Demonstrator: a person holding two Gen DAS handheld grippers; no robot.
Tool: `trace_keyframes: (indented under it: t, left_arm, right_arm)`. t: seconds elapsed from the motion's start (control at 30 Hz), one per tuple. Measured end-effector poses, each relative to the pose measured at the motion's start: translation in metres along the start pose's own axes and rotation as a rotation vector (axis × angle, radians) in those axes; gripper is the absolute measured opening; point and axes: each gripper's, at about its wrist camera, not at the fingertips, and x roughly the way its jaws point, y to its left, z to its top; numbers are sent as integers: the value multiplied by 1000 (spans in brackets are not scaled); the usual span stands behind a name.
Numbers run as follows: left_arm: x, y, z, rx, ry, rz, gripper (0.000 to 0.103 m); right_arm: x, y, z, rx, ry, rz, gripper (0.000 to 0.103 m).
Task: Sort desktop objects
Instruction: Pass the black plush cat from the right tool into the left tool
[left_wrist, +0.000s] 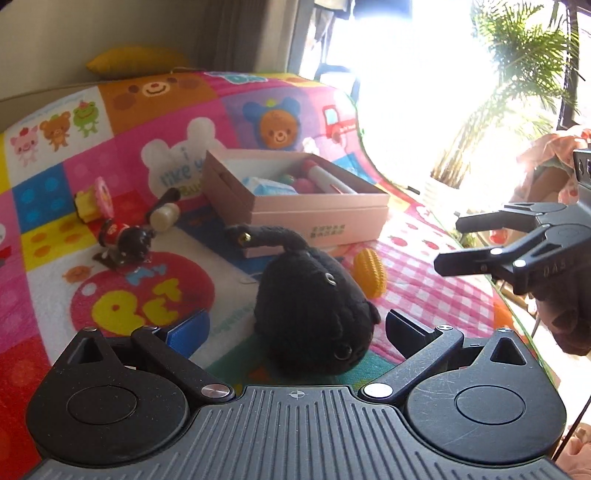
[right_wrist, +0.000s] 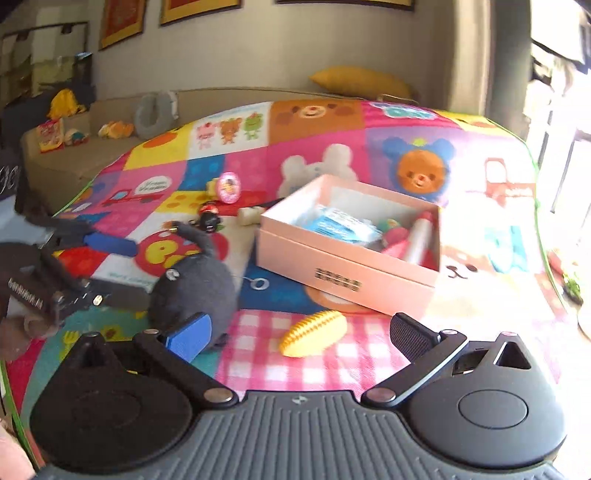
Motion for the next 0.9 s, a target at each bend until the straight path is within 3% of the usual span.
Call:
trace_keyframes:
  t: [0.13,0.3,0.43,0.6,0.77,0.9]
  left_arm:
    - [19,-26,-5,13,72,-64,103]
    - [27,-52,-11,51,131,-165,103]
    - [28,-68,-17,112,160,-186,103]
    - [20,-69,-16,148,159,-112,103]
    - [14,-61,-10,116,115,51,103]
    - [19,-55,-8,111,90,101,103]
  right_arm:
    - [15,-34,-19,183,43,-98,103]
    - [31,-52,-40,271,85,-139,103]
    - [44,-61,-50,333,128,-154,103]
    - [47,-61,-52,341,143,-157,103]
    - [55,-49,-49,246,199,-189,103]
    - [53,-51,-44,232,186,-128,103]
